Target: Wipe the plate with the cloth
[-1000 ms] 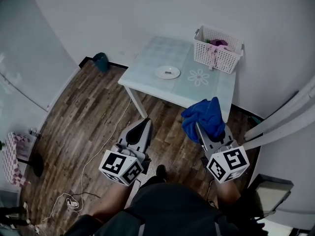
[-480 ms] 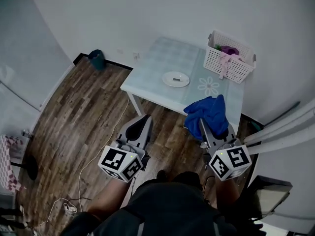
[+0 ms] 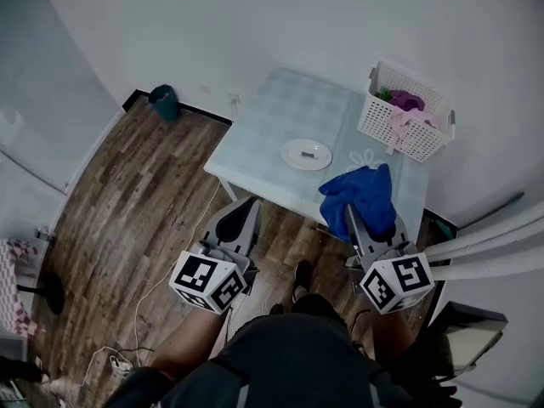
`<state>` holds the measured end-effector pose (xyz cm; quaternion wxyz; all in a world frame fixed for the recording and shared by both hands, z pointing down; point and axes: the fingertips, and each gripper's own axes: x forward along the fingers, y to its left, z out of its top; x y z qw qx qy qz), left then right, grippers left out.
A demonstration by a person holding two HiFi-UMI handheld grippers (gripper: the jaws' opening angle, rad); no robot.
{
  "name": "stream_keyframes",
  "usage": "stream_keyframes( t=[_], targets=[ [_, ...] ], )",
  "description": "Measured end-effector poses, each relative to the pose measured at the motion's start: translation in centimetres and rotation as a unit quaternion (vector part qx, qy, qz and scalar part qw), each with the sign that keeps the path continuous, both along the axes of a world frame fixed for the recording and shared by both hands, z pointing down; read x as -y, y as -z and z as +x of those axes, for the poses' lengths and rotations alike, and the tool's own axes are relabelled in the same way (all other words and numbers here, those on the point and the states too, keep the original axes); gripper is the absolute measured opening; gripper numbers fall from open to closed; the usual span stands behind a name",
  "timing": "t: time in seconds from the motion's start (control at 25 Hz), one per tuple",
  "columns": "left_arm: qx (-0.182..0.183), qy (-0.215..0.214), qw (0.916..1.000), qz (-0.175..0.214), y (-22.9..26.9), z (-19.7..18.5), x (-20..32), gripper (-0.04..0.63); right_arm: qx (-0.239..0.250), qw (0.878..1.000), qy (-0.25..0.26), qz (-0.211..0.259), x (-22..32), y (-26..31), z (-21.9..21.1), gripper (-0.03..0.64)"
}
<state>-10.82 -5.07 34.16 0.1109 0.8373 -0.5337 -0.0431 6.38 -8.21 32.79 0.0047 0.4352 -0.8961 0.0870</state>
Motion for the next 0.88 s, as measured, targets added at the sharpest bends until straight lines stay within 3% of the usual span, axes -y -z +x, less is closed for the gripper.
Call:
stream_keyframes(
  t=[0.48, 0.88],
  targets=[
    [0.026, 0.016, 0.9995, -0.007, 0.4, 0.9, 11.6, 0.009, 0.016, 0.999, 0.030, -0.014, 11.4, -0.5, 0.2, 0.118],
    [0.054, 0.024, 0.9980, -0.020, -1.0, 0.5, 17.4, 0.009, 0.017, 0.998, 0.047, -0.026, 17.4, -2.1, -0.6, 0.118]
  ],
)
